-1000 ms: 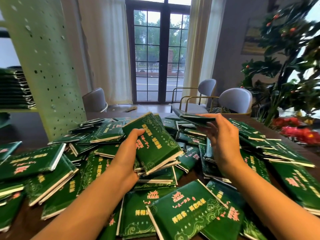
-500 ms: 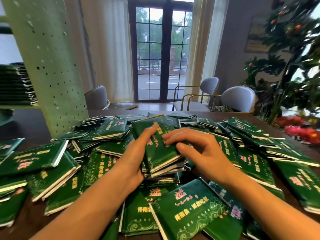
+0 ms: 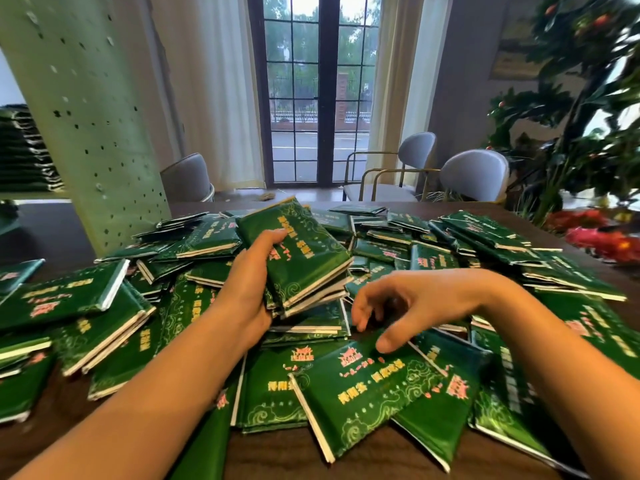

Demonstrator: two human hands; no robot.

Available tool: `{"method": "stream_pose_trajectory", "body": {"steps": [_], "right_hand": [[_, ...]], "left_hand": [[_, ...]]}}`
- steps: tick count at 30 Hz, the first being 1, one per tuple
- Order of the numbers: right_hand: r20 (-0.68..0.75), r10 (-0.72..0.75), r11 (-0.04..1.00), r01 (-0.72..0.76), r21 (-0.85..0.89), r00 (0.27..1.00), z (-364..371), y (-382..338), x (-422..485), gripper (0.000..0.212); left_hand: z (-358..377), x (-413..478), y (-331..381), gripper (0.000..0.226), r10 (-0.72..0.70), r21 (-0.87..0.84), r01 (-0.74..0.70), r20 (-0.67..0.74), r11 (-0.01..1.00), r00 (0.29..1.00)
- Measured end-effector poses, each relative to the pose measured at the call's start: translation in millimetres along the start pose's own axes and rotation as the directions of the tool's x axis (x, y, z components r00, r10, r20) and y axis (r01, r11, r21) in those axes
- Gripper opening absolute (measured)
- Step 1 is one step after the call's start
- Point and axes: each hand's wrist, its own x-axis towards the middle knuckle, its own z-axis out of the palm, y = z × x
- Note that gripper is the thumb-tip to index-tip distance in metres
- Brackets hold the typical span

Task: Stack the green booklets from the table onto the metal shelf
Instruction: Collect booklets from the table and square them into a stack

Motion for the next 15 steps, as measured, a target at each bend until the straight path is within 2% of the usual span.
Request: {"method": "stream_pose_trajectory", "body": {"steps": [6,9,11,15], "right_hand": [[0.084,0.099,0.986,-0.086,-0.145,0.992,7,-4,4,0.044],[0.097,0.09,0.992,-0.081,-0.095,0.991,6,-2,2,0.026],[0.071,0.056,0.997,-0.052,-0.061,0.996,3,0,1,0.022],[-0.094,-0.005,0.99,0.018,0.138,0.996,-4,14,0,0.019]], "left_hand": [[0,1,-2,0.02,0.007,0.005,-0.007,-0.004,1.0,1.0],[1,0,-3,0.02,-0.001,0.005,0.001,0.009,1.0,1.0],[1,-1,-2,0.02,0.006,0.0,-0.006,0.004,1.0,1.0],[0,1,-4,0.02,0.046,-0.026,-0.046,-0.025,0.999,0.999]]}}
